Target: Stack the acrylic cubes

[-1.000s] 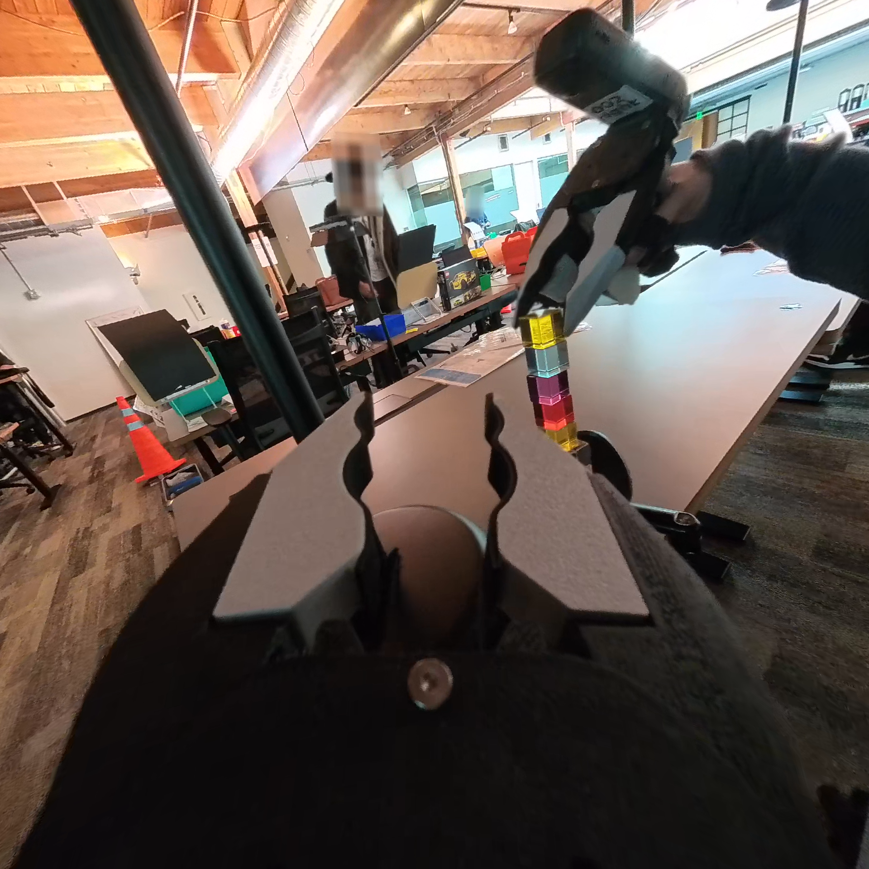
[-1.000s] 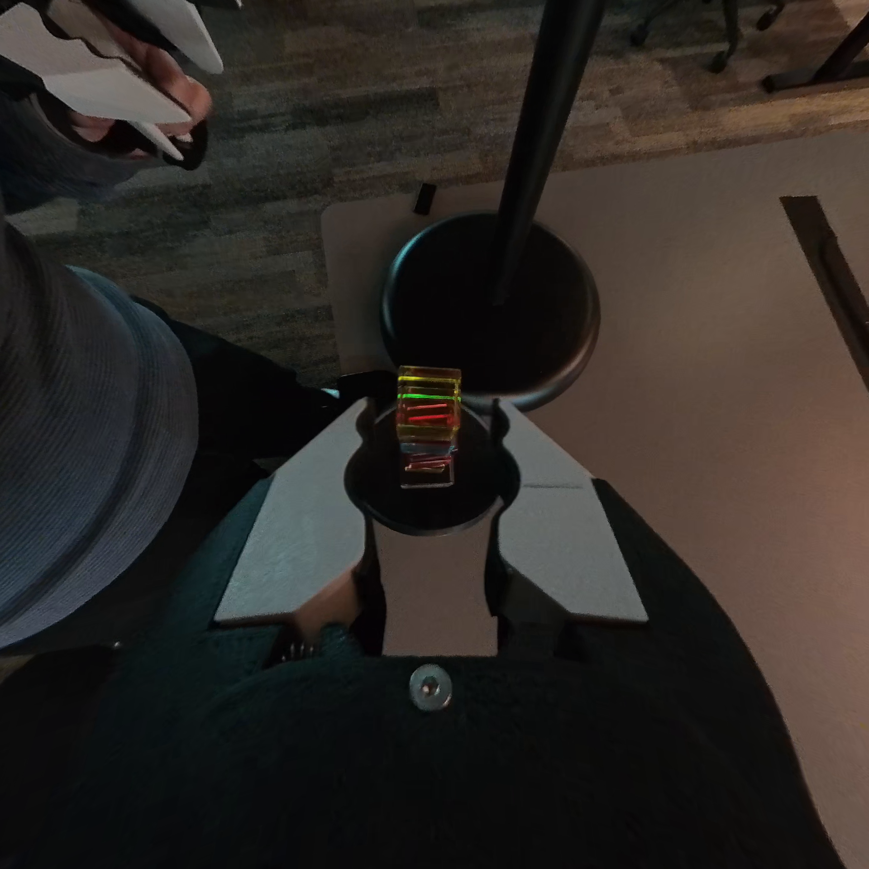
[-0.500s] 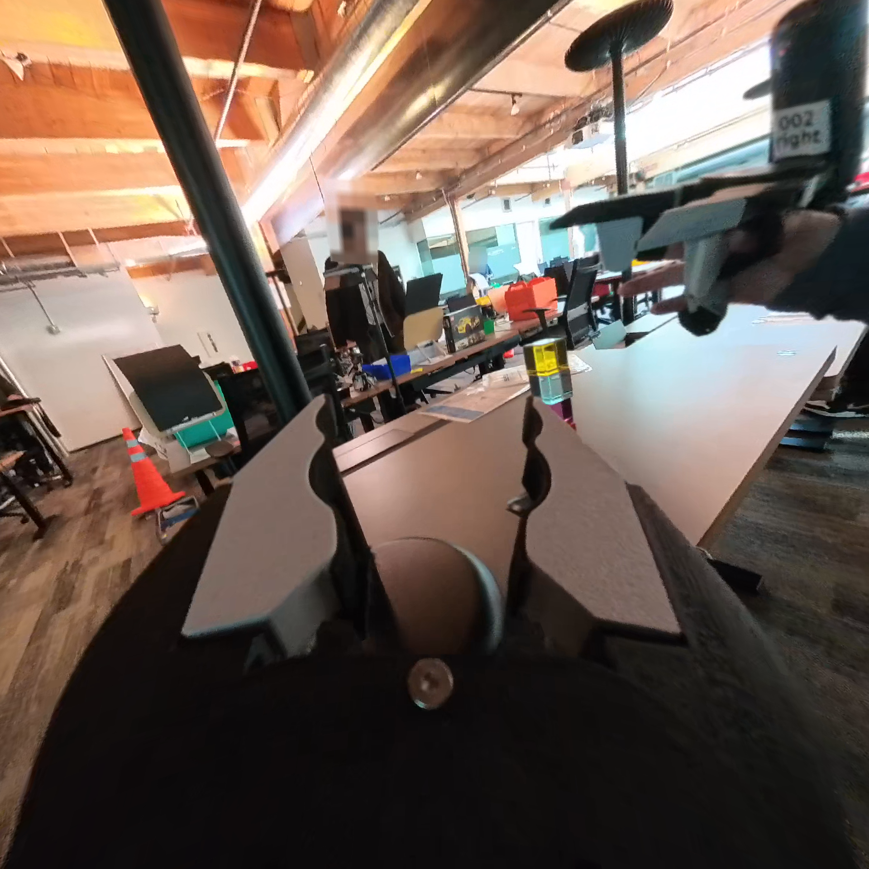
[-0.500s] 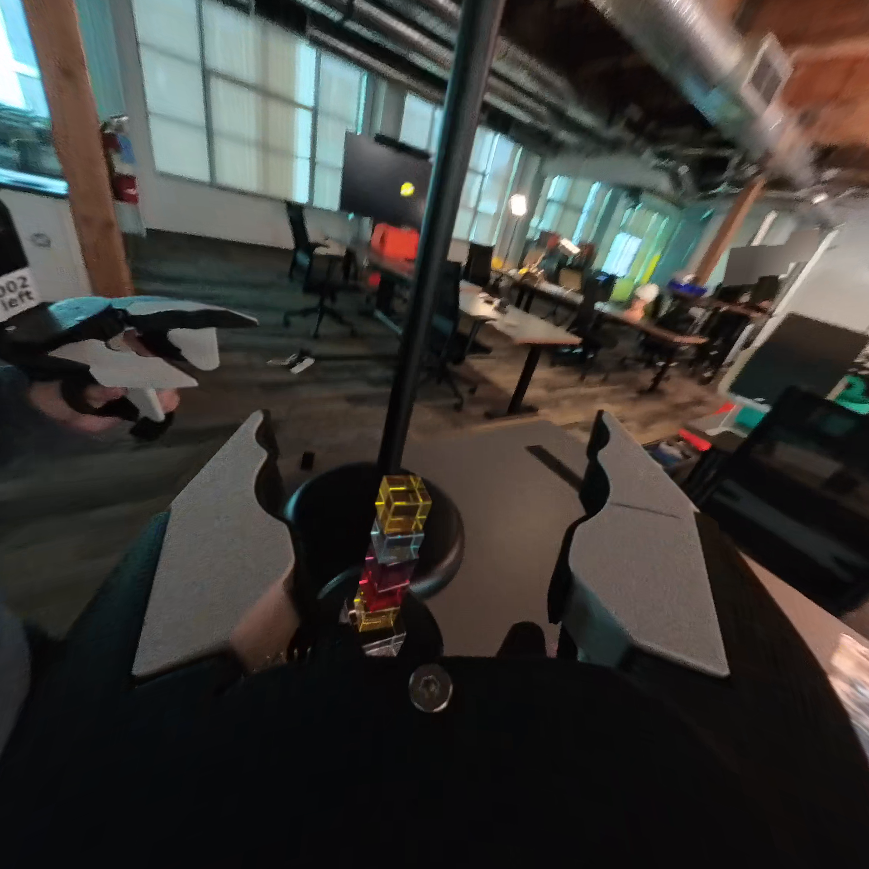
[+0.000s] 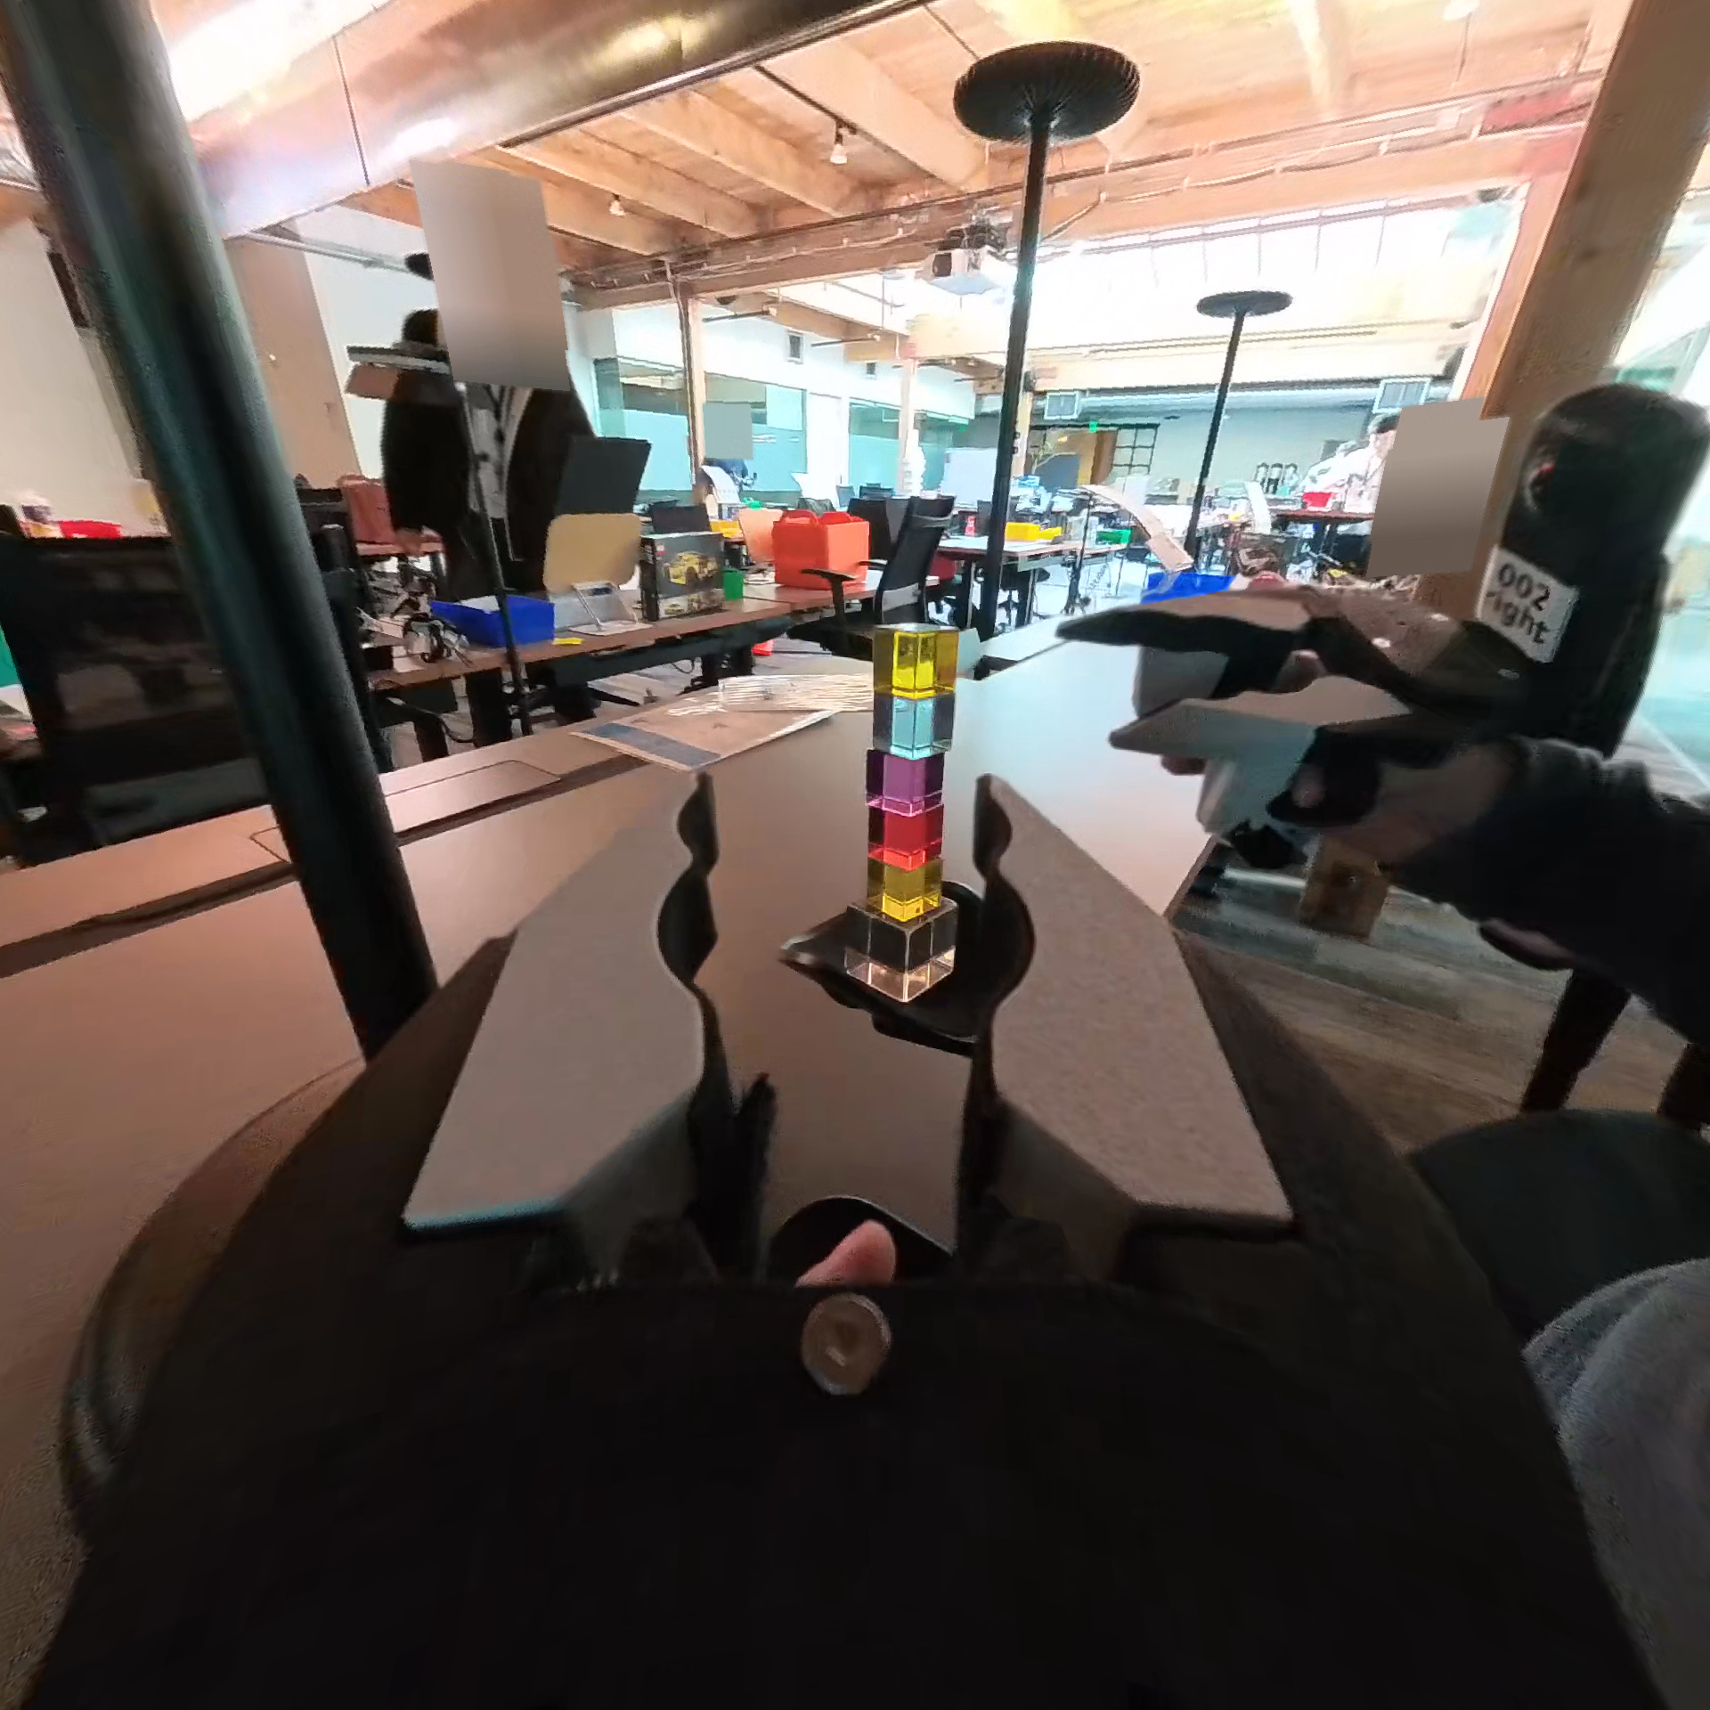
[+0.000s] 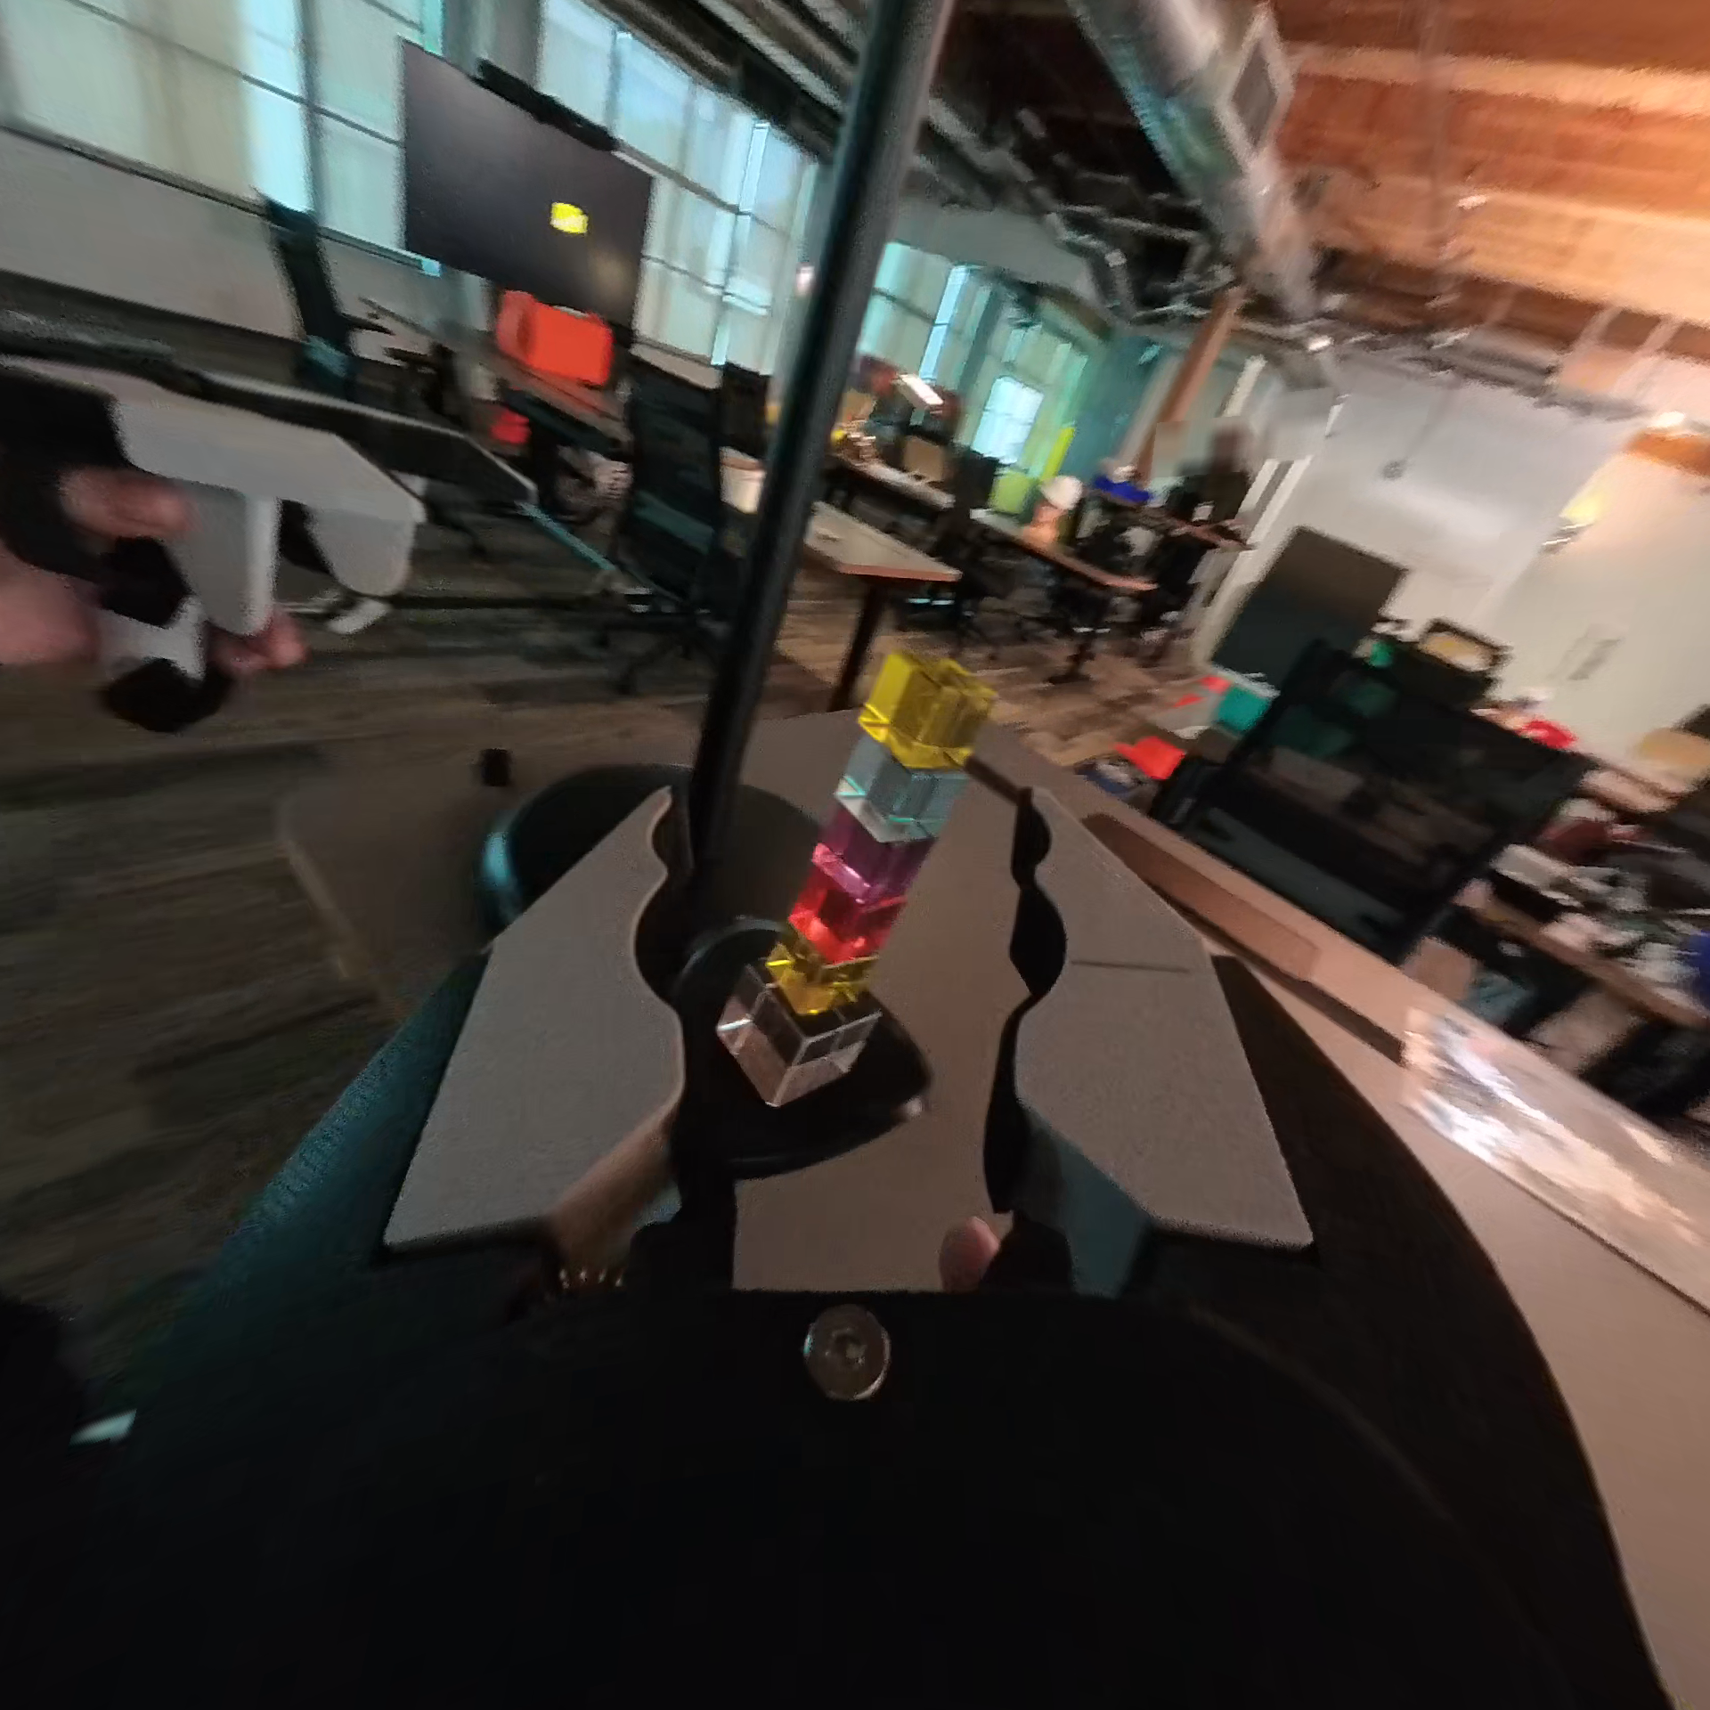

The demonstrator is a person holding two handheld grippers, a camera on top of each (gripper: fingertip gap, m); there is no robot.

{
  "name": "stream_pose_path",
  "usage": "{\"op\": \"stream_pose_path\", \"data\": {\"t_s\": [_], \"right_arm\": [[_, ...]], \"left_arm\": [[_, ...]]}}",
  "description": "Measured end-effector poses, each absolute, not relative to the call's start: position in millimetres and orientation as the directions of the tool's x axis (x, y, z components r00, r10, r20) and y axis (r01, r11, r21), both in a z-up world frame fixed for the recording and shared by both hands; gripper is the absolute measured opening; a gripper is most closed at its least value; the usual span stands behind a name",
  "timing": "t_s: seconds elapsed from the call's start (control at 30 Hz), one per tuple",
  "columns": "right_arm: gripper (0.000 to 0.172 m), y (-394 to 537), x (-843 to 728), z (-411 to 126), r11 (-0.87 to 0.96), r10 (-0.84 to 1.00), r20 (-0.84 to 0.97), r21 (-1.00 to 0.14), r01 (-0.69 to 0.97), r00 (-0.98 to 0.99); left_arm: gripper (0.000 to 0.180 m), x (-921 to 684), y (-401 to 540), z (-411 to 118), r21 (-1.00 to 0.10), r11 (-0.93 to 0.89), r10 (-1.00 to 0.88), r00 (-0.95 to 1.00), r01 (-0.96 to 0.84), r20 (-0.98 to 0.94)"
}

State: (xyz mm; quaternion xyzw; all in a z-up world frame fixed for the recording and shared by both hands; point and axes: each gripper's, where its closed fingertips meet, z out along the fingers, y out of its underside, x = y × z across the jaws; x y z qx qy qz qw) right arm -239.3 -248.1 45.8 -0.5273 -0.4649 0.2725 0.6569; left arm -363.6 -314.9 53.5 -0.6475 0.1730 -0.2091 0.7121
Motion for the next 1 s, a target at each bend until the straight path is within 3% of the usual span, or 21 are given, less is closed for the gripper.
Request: {"op": "stream_pose_path", "data": {"t_s": [0.1,0.43,0.7,0.83,1.0], "right_arm": [[0.059,-239.9,-232.9,35.2,0.277,0.8,0.319,-0.948,0.16,0.508],[0.034,-253.4,-244.1,-1.0,-0.058,0.871,-0.027,-0.997,0.047,0.491],[0.001,-252.5,-270.2,-38.1,-0.049,0.854,0.06,-0.98,0.194,0.517],[0.0,-252.4,-284.6,-57.0,-0.097,0.863,0.045,-0.963,0.252,0.503],[0.0,-244.3,-290.0,-76.2,-0.199,0.848,-0.007,-0.931,0.306,0.53]], "left_arm": [[0.05,-360.3,-313.3,46.3,-0.999,0.047,-0.525,0.851,0.021,-0.007],[0.039,-348.5,-317.0,16.0,-0.993,-0.078,-0.555,0.831,-0.091,-0.033],[0.01,-351.2,-323.7,13.8,-0.989,-0.103,-0.543,0.839,-0.105,-0.032],[0.0,-357.7,-326.9,12.4,-0.988,-0.117,-0.529,0.849,-0.1,-0.023],[0.0,-365.1,-329.1,10.4,-0.988,-0.133,-0.512,0.859,-0.081,-0.002]]}}
